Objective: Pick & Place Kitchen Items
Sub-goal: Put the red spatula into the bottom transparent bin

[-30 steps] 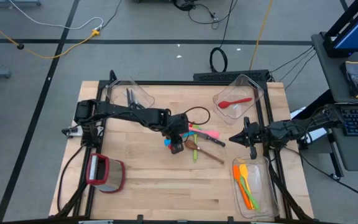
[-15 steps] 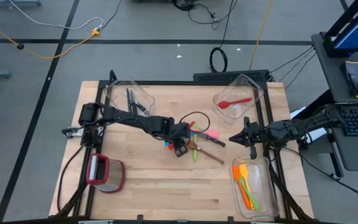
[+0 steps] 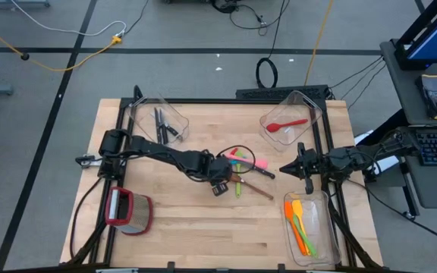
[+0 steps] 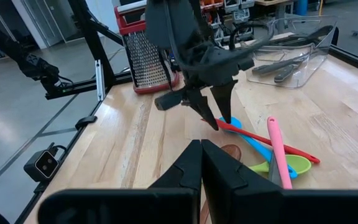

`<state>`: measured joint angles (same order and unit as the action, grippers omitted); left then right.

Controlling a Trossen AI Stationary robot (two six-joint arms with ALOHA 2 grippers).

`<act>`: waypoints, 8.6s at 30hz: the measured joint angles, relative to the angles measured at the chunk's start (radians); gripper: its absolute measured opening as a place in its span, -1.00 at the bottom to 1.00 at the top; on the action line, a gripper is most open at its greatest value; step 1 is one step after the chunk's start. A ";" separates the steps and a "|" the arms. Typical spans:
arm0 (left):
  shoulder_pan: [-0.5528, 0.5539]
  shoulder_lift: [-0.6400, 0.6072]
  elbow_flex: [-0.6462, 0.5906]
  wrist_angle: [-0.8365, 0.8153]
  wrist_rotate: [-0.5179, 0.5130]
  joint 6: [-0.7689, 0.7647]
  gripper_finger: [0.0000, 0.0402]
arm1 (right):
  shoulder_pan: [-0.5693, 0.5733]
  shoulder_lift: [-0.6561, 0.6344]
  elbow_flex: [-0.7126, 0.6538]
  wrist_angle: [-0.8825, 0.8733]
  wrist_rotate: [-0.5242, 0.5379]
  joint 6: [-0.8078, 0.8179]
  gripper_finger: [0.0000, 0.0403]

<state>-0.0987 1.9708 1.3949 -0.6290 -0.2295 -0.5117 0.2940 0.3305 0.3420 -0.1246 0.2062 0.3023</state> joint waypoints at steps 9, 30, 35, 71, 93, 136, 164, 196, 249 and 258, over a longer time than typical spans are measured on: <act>-0.003 0.032 0.000 -0.005 -0.022 -0.022 -0.38 | 0.000 0.000 0.000 -0.006 -0.001 -0.008 -1.00; -0.004 0.070 0.000 -0.024 -0.057 -0.008 -0.38 | 0.000 0.000 0.000 -0.019 -0.002 -0.008 -1.00; -0.001 0.070 0.000 -0.024 -0.058 -0.008 -0.38 | 0.000 0.000 0.000 -0.019 -0.002 -0.008 -1.00; 0.049 -0.029 -0.002 0.033 0.109 -0.122 -0.38 | 0.000 0.000 0.000 -0.024 -0.003 -0.008 -1.00; 0.061 0.054 0.000 0.037 0.133 -0.094 -0.38 | 0.000 0.000 0.000 -0.031 -0.003 -0.008 -1.00; 0.119 0.014 0.000 0.027 0.096 -0.035 0.09 | 0.000 0.000 0.000 -0.052 -0.003 -0.008 -1.00; 0.209 0.094 0.001 0.062 0.238 0.046 -0.45 | 0.000 0.001 0.000 -0.089 -0.003 -0.008 -1.00; 0.205 0.065 -0.002 0.049 0.237 0.059 -0.54 | 0.000 0.001 0.000 -0.089 -0.003 -0.008 -1.00; 0.220 0.046 0.001 0.038 0.284 0.083 -0.54 | 0.000 0.000 0.000 -0.089 -0.003 -0.008 -1.00; 0.218 0.046 0.000 0.075 0.265 0.064 -0.54 | 0.000 0.000 0.000 -0.089 -0.003 -0.007 -1.00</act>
<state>0.1192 2.0171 1.3952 -0.5536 0.0351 -0.4477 0.2943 0.3309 0.3416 -0.2138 0.2034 0.2950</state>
